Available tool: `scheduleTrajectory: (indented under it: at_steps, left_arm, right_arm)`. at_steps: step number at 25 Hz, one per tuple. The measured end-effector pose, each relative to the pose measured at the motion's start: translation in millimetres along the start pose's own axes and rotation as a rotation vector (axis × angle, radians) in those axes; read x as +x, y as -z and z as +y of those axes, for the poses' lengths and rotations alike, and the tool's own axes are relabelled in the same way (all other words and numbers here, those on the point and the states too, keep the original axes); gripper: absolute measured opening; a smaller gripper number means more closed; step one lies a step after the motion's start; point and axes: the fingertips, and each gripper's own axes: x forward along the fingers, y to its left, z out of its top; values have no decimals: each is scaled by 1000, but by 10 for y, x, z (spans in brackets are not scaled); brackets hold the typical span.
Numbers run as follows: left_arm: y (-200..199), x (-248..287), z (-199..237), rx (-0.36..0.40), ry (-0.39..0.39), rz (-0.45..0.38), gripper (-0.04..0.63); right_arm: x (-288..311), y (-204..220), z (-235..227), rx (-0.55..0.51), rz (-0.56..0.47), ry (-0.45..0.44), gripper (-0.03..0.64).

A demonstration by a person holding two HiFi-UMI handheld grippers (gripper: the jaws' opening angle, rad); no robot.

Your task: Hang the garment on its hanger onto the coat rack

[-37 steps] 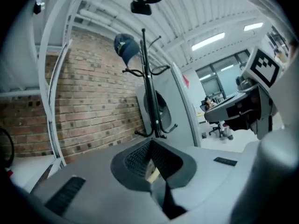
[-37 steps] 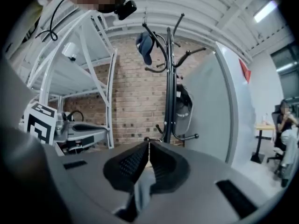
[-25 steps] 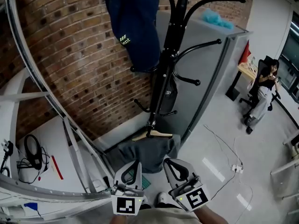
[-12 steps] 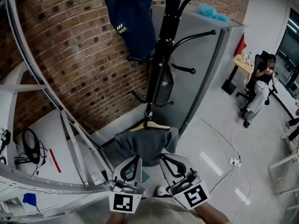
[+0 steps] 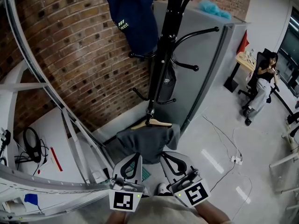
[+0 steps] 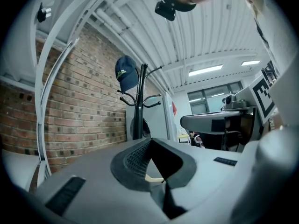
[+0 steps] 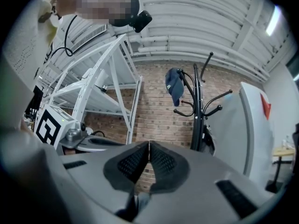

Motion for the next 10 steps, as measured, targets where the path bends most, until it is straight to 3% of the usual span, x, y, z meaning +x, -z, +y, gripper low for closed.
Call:
scheduleTrajectory:
  at_steps: [10]
  left_arm:
    - [85,37,55,10,0,13,3]
  right_arm:
    - [82,40,44,1,5,-10,26]
